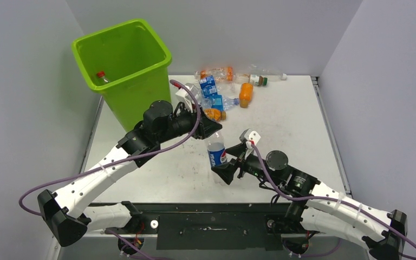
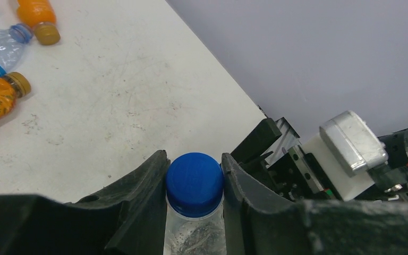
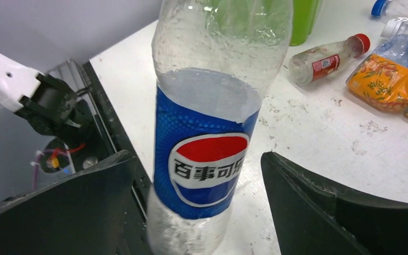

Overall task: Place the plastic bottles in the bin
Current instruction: Place the plastic bottle in the trash bin, then pick up the plastic bottle at the center of the board.

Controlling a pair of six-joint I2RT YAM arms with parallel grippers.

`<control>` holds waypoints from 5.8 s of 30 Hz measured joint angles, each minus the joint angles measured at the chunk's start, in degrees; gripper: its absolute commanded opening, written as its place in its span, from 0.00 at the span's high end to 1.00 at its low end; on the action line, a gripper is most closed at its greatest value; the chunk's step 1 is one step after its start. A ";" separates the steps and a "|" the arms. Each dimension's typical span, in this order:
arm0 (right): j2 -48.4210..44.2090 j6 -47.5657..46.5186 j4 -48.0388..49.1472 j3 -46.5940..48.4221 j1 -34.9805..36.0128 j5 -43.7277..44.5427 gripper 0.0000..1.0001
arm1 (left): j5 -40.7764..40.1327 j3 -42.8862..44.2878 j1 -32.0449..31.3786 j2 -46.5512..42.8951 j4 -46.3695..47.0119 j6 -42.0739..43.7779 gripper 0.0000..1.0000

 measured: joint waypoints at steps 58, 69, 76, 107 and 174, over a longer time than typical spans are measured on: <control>-13.22 12.52 -2.45 -8.37 0.00 27.39 0.10 | -59.10 40.87 27.63 27.85 24.39 46.16 0.04; -8.87 17.07 -6.62 -5.60 0.00 34.71 0.10 | -31.50 21.33 2.36 0.48 14.03 38.51 0.04; -0.90 18.73 -9.16 -2.67 -1.90 39.04 0.10 | -17.11 -1.79 -0.72 -7.17 5.95 25.57 0.04; 63.73 30.08 19.02 27.04 -31.34 12.52 0.08 | -23.91 -29.20 -1.22 -28.94 -5.38 14.29 0.04; 58.86 -2.45 8.57 32.85 -21.05 -1.01 0.10 | -24.92 -29.59 -1.22 -27.41 -5.44 14.12 0.04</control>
